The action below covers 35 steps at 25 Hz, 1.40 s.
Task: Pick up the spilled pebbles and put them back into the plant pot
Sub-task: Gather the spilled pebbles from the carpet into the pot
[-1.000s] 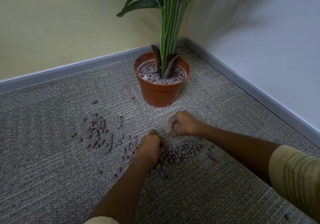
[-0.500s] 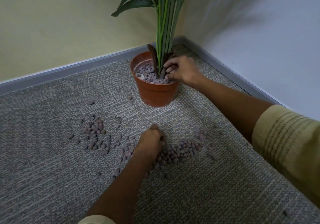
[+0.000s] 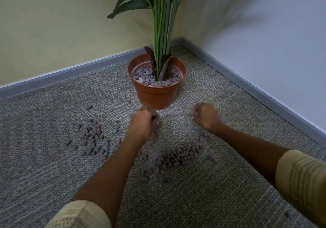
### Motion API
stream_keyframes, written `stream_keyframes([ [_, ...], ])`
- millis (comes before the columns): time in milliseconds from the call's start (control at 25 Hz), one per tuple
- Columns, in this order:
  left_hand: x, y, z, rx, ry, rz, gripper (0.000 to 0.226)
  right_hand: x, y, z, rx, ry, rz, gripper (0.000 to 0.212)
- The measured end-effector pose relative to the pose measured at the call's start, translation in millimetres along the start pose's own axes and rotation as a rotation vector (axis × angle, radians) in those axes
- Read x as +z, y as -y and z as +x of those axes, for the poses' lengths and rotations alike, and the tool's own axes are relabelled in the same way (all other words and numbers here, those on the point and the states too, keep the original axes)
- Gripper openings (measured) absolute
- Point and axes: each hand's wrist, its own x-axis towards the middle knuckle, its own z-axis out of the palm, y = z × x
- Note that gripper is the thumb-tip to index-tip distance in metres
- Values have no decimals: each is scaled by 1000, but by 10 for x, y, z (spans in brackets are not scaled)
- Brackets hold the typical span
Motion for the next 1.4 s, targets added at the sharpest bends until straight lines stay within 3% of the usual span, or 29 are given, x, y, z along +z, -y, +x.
stream_keyframes([
  [120, -226, -110, 147, 15, -114, -76, 10, 192, -112, -209, -81, 249, -379, 25],
  [280, -508, -291, 359, 14, -199, -158, 13, 286, 43, -350, -135, 192, -464, 26],
  [400, -670, -406, 543, -22, -245, -262, 15, 291, 7, -326, -61, 194, -359, 19],
  [600, -678, -472, 696, -49, -189, -248, 27, 90, 49, -238, 92, 243, 66, 10],
  [720, -660, -498, 616, 23, -264, -182, 24, -315, 311, -181, -53, 245, 191, 12],
  [880, -447, -366, 374, -30, -347, -195, 21, -855, 684, 199, -173, 27, 394, 18],
  [1000, -119, -289, 72, -36, -175, -176, 19, -834, 865, 522, -170, -105, 432, 21],
  [1120, 182, -263, -149, 55, 115, -96, 21, -712, 906, 685, -186, -50, 371, 23],
  [1200, 336, -254, -197, 97, 265, -32, 26, -750, 813, 720, -185, -109, 477, 18],
  [1320, 526, -259, -242, 102, 355, 20, 34, -818, 456, 664, -75, -464, 498, 8],
  [1400, 643, -254, -280, 98, 381, 23, 38, -708, 58, 632, 65, -432, 308, 16],
])
